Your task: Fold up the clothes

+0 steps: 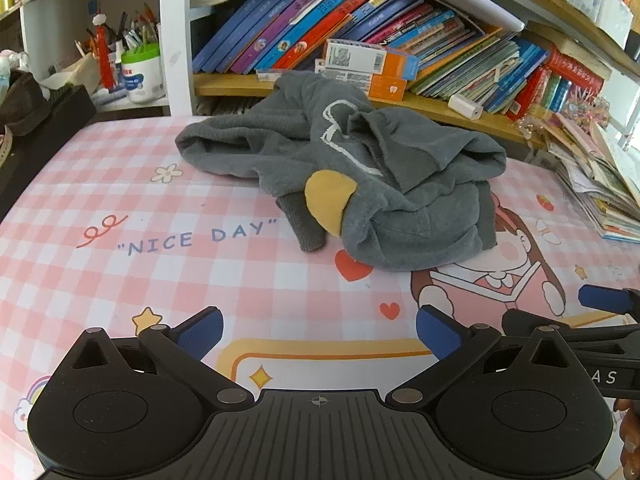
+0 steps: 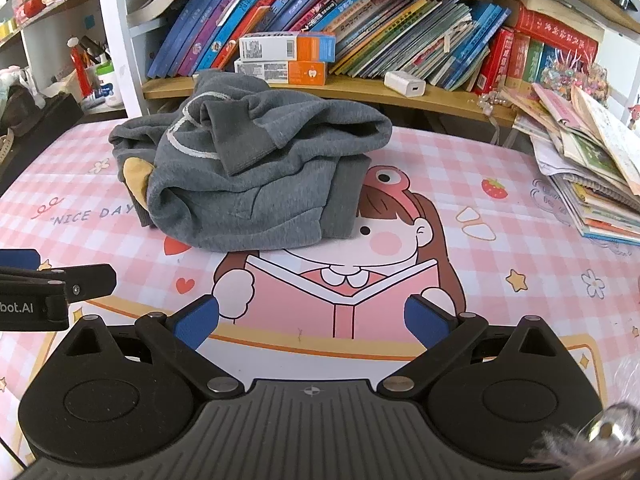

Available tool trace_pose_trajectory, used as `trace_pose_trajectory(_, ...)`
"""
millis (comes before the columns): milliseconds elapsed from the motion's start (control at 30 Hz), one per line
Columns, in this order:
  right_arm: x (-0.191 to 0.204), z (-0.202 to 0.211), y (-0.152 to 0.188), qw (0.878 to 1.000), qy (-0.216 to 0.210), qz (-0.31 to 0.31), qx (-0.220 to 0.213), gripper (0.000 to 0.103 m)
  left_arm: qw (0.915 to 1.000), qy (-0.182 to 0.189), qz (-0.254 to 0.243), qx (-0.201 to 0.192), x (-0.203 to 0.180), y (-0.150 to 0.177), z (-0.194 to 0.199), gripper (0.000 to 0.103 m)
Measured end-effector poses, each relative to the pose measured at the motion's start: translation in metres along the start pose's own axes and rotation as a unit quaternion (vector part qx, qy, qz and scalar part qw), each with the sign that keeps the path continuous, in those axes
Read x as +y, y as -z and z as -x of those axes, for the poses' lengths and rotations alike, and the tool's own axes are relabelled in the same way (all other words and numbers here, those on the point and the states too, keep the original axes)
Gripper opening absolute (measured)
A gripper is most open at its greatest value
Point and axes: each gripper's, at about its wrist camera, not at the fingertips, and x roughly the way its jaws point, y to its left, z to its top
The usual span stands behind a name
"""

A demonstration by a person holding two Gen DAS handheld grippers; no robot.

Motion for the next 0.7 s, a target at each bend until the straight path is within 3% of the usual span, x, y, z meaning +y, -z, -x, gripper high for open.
trace_pose_trajectory(467, 0.006, -0.027, -0.006, 0.999, -0.025, 0.026, 0.028, 0.099, 0.9998, 0.003, 0.016, -0.007, 0.011, -0.007, -0.015, 0.103)
trace_pose_trajectory(700, 0.024, -0.052, -0.025, 0.993, -0.047, 0.109, 0.021, 0.097, 0.9962, -0.047, 0.048, -0.054, 0.033, -0.020, -0.016, 0.103)
